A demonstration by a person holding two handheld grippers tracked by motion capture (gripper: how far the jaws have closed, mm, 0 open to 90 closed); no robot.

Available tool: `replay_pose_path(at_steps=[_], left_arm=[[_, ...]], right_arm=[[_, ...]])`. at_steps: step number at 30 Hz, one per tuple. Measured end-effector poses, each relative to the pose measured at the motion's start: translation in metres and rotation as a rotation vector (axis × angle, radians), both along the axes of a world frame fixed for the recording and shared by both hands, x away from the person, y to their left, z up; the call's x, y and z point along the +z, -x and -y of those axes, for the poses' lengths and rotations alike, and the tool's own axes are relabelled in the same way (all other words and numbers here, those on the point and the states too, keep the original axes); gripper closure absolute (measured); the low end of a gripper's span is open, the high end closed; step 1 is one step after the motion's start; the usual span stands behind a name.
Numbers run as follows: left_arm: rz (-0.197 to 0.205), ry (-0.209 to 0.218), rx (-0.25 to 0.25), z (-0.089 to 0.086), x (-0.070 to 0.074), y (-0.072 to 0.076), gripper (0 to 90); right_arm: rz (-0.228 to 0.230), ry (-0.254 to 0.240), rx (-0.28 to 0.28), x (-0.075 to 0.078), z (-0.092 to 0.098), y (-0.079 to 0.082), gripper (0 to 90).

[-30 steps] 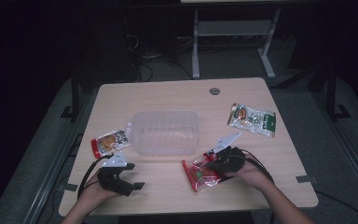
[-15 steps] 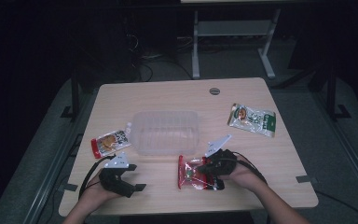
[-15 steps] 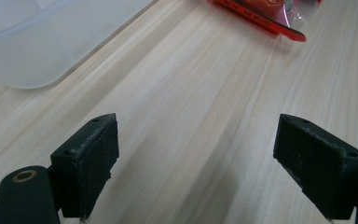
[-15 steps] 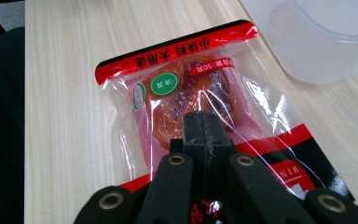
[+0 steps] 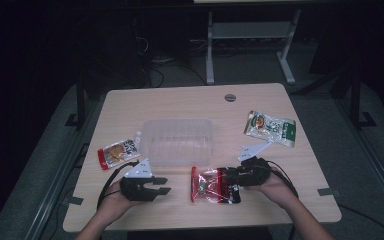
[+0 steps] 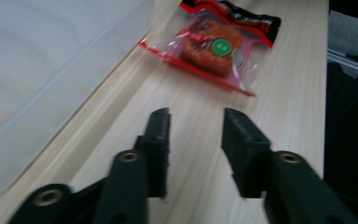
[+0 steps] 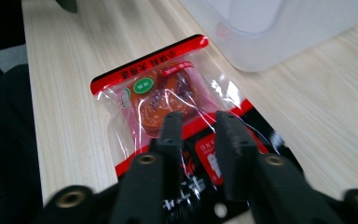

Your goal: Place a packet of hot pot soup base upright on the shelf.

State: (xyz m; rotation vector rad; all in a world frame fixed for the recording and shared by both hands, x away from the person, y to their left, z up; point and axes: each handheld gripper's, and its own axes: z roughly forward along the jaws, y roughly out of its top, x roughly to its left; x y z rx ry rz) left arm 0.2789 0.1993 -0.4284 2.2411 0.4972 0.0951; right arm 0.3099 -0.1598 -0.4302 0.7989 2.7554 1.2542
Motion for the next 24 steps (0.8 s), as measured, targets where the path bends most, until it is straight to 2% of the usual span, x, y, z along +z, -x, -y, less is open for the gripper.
replay_pose_path(at_steps=[2, 7, 13, 17, 24], left_arm=[[-0.004, -0.01, -0.011, 0.009, 0.001, -0.002, 76.6], [-0.009, -0.003, -0.034, 0.027, 0.004, -0.01, 88.7], [0.003, -0.018, -0.05, 0.042, 0.004, -0.016, 89.7], [0.006, -0.021, -0.05, 0.053, 0.001, -0.021, 89.7], [0.011, -0.03, -0.059, 0.069, -0.006, -0.031, 89.7]], right_arm=[[0.006, -0.006, -0.029, 0.002, 0.007, 0.005, 59.1], [0.017, 0.013, -0.077, 0.001, 0.022, 0.016, 48.0], [0.01, 0.019, -0.12, -0.004, 0.038, 0.026, 39.4], [0.012, 0.026, -0.126, -0.007, 0.046, 0.032, 38.3], [-0.008, 0.026, -0.142, -0.01, 0.047, 0.025, 37.1]])
